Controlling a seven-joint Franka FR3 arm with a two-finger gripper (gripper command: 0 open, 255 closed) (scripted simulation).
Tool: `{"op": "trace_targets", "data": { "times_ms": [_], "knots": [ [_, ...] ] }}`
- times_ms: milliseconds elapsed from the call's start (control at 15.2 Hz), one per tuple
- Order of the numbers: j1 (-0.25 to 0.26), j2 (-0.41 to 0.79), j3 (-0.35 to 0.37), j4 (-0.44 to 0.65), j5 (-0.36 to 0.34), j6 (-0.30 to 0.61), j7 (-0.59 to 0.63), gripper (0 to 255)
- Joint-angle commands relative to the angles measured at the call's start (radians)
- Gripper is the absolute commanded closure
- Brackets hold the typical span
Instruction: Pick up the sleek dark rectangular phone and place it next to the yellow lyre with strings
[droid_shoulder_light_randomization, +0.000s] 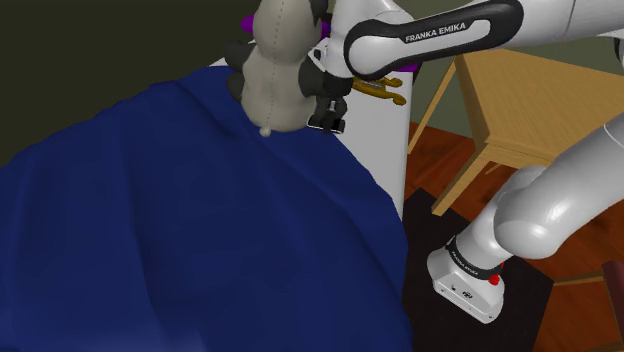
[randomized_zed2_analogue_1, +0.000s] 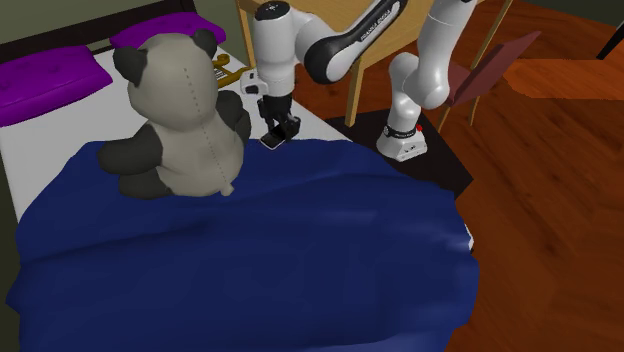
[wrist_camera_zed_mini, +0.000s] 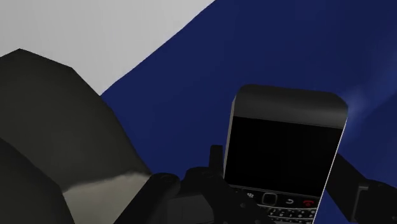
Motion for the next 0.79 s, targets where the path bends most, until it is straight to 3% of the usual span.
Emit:
{"op": "trace_targets", "data": {
  "times_ms": [0,726],
  "knots": [
    [-0.019,-0.028,-0.027,-0.028,0.001,0.002,-0.049,255],
    [-0.136,-0.084,-0.198,-0.087,-0.021,0.015,-0.322,255]
  ]
}}
